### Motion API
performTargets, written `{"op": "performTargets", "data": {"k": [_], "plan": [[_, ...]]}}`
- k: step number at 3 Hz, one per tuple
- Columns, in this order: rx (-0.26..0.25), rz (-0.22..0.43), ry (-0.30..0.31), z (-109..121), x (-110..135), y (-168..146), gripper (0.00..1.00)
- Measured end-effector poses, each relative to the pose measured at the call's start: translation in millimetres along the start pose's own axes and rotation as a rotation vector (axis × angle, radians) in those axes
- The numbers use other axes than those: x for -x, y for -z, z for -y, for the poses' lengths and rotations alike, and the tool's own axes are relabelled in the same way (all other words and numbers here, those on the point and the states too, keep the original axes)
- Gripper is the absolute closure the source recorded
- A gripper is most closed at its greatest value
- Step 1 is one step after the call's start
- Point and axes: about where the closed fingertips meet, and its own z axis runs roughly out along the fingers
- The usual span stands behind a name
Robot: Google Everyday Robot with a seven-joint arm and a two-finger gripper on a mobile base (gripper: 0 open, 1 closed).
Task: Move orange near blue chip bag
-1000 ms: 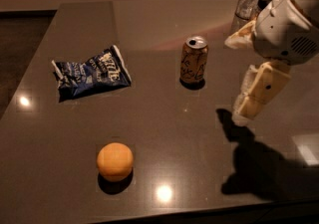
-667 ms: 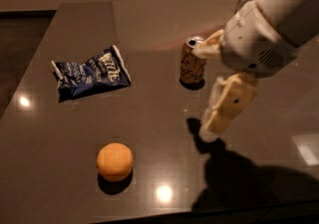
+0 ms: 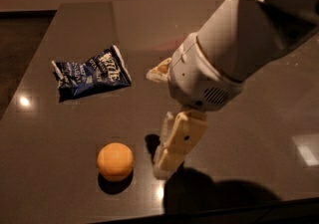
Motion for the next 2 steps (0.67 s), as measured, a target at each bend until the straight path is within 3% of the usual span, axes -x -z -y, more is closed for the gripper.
{"op": "performTargets", "data": {"k": [2], "plan": [[0.059,-0.029,0.076,-28.8,23.6,-66.4,0.00]]}}
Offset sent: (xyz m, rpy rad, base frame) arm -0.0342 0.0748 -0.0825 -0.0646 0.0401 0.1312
